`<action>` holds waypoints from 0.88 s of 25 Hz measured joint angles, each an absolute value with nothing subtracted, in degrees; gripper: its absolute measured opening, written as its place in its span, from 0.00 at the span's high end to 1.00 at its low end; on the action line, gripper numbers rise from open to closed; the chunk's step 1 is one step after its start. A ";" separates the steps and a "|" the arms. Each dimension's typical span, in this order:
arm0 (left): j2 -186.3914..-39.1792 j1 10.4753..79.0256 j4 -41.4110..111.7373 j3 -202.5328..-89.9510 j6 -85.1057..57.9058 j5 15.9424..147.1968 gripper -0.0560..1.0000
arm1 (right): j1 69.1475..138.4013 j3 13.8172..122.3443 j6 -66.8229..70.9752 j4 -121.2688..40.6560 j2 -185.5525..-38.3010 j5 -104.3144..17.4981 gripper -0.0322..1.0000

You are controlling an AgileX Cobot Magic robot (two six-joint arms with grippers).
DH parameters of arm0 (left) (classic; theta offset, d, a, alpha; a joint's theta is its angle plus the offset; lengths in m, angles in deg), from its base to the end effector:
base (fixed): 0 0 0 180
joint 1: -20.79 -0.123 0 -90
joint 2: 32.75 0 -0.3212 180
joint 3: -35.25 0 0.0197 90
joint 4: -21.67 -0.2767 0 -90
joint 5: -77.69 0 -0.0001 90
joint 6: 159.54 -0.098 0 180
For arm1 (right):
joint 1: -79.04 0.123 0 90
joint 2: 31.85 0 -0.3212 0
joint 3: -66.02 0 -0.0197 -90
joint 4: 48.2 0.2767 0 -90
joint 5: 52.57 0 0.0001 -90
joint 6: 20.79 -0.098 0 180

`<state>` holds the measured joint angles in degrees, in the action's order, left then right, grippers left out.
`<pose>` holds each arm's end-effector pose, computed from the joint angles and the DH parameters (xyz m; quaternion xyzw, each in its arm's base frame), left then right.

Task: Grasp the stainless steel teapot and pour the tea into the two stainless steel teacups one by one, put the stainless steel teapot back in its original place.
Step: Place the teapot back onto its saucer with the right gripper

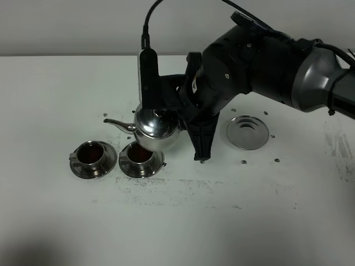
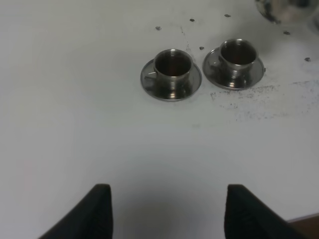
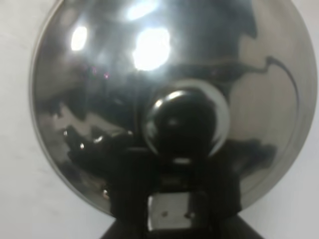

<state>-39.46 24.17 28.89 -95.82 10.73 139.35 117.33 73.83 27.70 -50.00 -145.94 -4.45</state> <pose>-0.0157 -0.0099 0.2885 0.1006 0.8464 -0.0340 0.5219 0.3503 0.2736 0.2692 -0.6754 0.7033 -0.0334 0.2194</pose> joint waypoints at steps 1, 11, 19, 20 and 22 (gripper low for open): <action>-39.46 24.17 28.89 -95.82 10.73 139.35 0.50 | 117.33 72.48 25.57 -48.20 -145.71 -5.04 0.80; -39.46 24.17 28.89 -95.82 10.73 139.35 0.50 | 117.33 62.83 4.14 -44.48 -145.69 -7.48 0.80; -39.46 24.17 28.89 -95.82 10.79 139.35 0.50 | 117.33 57.32 -4.02 -44.68 -145.64 -11.19 0.80; -39.46 24.17 28.89 -95.82 10.79 139.35 0.50 | 117.33 56.52 -4.25 -44.68 -145.64 -11.80 0.80; -39.46 24.17 28.89 -95.82 10.79 139.35 0.50 | 117.33 55.29 -4.41 -44.92 -145.64 -13.11 0.80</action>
<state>-39.46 24.17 28.89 -95.82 10.79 139.35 117.33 55.29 -4.41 -44.92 -145.64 -13.11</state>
